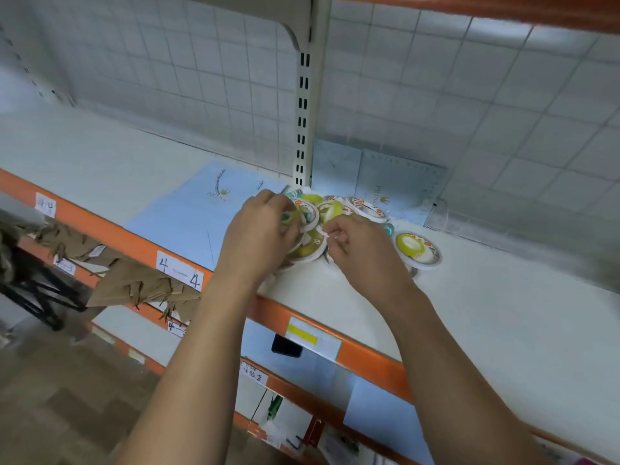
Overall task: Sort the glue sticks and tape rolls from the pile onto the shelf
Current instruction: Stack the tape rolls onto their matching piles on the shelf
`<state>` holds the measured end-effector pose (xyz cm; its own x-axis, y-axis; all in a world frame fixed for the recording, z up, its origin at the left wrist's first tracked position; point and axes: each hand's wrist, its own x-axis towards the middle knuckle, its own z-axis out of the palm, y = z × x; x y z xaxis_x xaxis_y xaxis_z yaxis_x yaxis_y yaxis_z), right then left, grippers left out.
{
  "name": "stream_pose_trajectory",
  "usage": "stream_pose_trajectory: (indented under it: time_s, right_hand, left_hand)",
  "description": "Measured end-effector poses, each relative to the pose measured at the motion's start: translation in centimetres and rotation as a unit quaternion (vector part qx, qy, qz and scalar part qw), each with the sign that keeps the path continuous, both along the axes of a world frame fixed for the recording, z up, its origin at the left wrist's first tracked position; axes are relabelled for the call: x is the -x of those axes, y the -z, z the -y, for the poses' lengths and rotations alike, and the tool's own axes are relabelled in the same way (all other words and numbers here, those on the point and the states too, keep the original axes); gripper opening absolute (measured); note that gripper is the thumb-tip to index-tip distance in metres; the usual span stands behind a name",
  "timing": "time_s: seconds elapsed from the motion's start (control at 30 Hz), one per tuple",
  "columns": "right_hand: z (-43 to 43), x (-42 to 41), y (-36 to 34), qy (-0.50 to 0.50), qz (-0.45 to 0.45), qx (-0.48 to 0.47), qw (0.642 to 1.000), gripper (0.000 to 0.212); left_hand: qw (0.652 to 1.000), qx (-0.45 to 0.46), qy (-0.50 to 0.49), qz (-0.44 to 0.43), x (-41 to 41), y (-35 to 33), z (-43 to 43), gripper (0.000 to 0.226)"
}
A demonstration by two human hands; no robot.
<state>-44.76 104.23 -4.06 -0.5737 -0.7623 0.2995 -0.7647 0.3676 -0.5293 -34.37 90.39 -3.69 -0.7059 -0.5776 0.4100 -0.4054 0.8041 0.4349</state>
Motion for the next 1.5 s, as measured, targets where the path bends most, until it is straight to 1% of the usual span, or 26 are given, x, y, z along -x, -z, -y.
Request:
stream_pose_trajectory:
  time_s: [0.1,0.23,0.33,0.43,0.57,0.63,0.77,0.87,0.93,1.0,1.1,1.23,1.27,1.37,1.47,1.5]
  right_hand:
    - [0.6,0.9,-0.3,-0.001,-0.018,0.005,1.0,0.02]
    - [1.5,1.4,-0.3,0.016,-0.031,0.007,0.999,0.017]
    - [2.8,1.7,-0.5,0.036,-0.044,0.006,0.998,0.017]
    - [3.9,1.6,-0.6,0.066,-0.047,0.009,0.997,0.018]
    - [5.1,1.3,-0.4,0.094,-0.056,-0.013,0.994,0.022]
    - [5.4,1.4,-0.4,0.11,-0.066,-0.03,0.991,0.027]
    - [5.3,1.9,-0.2,0.148,-0.072,-0.067,0.984,0.047]
    - [5.8,2.3,0.2,0.149,-0.069,-0.1,0.981,0.05]
    - [6.3,2.5,0.6,0.148,-0.066,-0.11,0.981,0.051]
    - [6.7,2.8,0.9,0.152,-0.07,-0.121,0.978,0.049]
    - [7.0,3.1,1.1,0.172,-0.069,-0.122,0.975,0.041]
    - [6.7,3.4,0.9,0.222,-0.053,-0.125,0.966,0.032]
    - [6.5,3.4,0.8,0.236,-0.05,-0.128,0.962,0.032]
    - [5.4,2.9,0.5,0.262,-0.035,-0.121,0.957,0.042]
    - [3.8,1.7,0.1,0.264,-0.024,-0.087,0.96,0.053]
    - [3.1,1.2,-0.1,0.261,-0.021,-0.084,0.961,0.051]
  left_hand:
    - [1.0,0.003,0.0,-0.003,0.8,0.1,0.8,0.025]
    - [1.0,0.002,0.021,0.015,1.8,0.3,1.8,0.028]
    - [0.998,-0.007,0.052,0.028,2.2,0.4,3.2,0.032]
    - [0.993,-0.019,0.103,0.052,2.2,0.6,4.5,0.041]
    - [0.987,-0.018,0.143,0.065,2.6,0.8,5.9,0.039]
    - [0.985,-0.024,0.153,0.08,2.9,0.6,6.4,0.038]
    - [0.979,-0.083,0.153,0.104,3.4,0.2,7.2,0.037]
    - [0.98,-0.064,0.152,0.115,3.6,0.2,7.2,0.038]
    - [0.981,-0.044,0.161,0.101,3.7,0.0,7.1,0.037]
    - [0.981,-0.046,0.171,0.074,3.8,-0.3,7.0,0.037]
    - [0.978,-0.053,0.195,0.045,4.1,-0.6,7.0,0.035]
    - [0.97,-0.06,0.232,0.043,4.4,-0.5,6.7,0.034]
    - [0.969,-0.064,0.236,0.042,4.4,-0.5,6.6,0.033]
    - [0.965,-0.07,0.25,0.031,4.5,-0.5,6.3,0.031]
    - [0.96,-0.066,0.27,0.021,4.7,-0.6,5.4,0.03]
    - [0.959,-0.066,0.277,0.018,4.8,-0.6,5.0,0.029]
